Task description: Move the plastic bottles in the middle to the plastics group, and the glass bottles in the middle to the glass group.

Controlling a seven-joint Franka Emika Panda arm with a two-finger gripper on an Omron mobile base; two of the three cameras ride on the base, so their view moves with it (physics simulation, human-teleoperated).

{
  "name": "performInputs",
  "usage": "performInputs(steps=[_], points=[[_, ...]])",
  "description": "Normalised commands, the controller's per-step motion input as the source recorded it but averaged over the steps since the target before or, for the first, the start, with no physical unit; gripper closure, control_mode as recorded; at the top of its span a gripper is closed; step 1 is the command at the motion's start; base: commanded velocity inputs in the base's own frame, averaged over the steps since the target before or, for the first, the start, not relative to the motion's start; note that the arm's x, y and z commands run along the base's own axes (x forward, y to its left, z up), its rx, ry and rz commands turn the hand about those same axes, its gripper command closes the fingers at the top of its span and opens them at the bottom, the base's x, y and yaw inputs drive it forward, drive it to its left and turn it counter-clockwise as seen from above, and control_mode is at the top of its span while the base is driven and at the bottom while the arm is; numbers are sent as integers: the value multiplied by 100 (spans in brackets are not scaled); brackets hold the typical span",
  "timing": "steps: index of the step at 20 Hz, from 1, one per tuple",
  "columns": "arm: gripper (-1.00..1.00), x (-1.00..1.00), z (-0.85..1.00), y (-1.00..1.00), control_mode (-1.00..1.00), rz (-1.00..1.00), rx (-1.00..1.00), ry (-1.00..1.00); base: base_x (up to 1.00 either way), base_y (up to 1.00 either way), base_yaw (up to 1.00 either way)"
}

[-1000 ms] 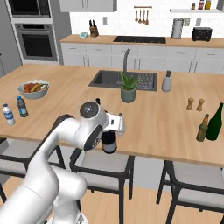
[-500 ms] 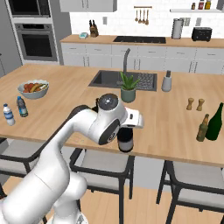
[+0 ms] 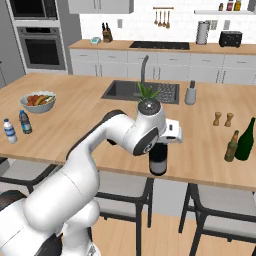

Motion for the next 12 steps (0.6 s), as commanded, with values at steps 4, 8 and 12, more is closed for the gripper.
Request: performInputs(steps=[4,8,12], points=[[100,45,-3,-12,-100,9,0,0,0,0,0],[100,26,0,-1,-100,7,-2,0,0,0,0],[100,13,7,0,-100,0,-8,7,0,0,0]])
